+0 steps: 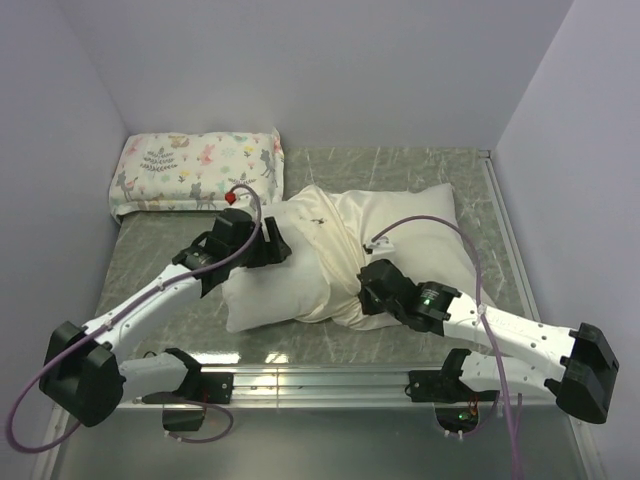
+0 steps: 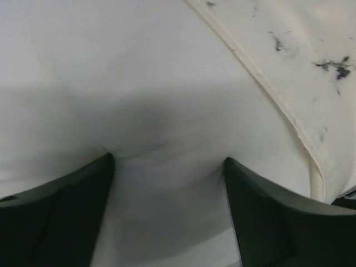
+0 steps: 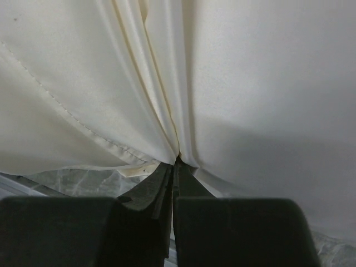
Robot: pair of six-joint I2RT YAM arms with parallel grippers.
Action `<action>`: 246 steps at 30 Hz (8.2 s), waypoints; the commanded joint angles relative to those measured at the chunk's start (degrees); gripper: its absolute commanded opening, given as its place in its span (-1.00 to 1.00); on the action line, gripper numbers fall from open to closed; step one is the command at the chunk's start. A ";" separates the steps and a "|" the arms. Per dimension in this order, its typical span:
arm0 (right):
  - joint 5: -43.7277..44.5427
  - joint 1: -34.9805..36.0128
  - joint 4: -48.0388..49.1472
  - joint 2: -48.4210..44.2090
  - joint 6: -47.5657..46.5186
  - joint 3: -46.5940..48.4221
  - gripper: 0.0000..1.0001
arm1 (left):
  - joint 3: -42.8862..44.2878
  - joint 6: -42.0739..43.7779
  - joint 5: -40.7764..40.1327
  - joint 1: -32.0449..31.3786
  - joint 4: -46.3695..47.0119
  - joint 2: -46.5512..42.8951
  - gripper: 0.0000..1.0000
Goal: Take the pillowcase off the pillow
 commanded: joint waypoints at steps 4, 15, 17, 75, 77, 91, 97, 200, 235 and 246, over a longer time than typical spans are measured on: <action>0.19 0.40 -3.27 1.55 -3.41 6.98 -0.59 | -11.36 -5.47 0.16 -2.31 10.54 4.34 -0.41; 4.51 -2.14 -9.43 13.31 -14.39 35.97 0.58 | -20.95 -9.87 -1.49 -4.15 14.50 -0.75 -0.99; 1.71 -5.56 -9.42 22.15 -17.20 43.32 0.61 | -20.87 -10.40 -1.85 -4.85 13.98 -1.29 -0.99; -4.81 -19.92 -12.51 25.92 -17.21 57.47 0.45 | 2.60 -12.60 -15.42 3.13 -5.38 -9.20 -0.99; -3.16 -14.93 -10.92 19.07 -15.37 47.54 0.50 | 2.68 -11.90 -13.55 5.68 -4.49 -8.76 -0.99; 10.90 13.58 -2.21 16.47 3.00 21.04 0.55 | 4.79 -10.40 -8.89 5.96 -2.73 -7.26 -0.99; 17.42 11.22 -7.49 16.51 4.85 19.39 -0.69 | 10.76 -7.33 -10.30 7.44 -7.91 -8.84 -0.99; -3.67 -10.59 -1.61 48.83 -17.56 53.21 -0.60 | 25.17 5.42 0.16 4.46 -11.51 6.88 -0.36; 7.40 1.27 7.18 24.31 -7.81 27.03 0.68 | 26.06 5.59 -1.15 10.97 -5.98 22.97 -0.70; 17.70 -2.22 0.33 18.10 -1.65 18.08 -1.00 | 27.56 8.31 -1.42 14.65 -8.70 20.69 -0.68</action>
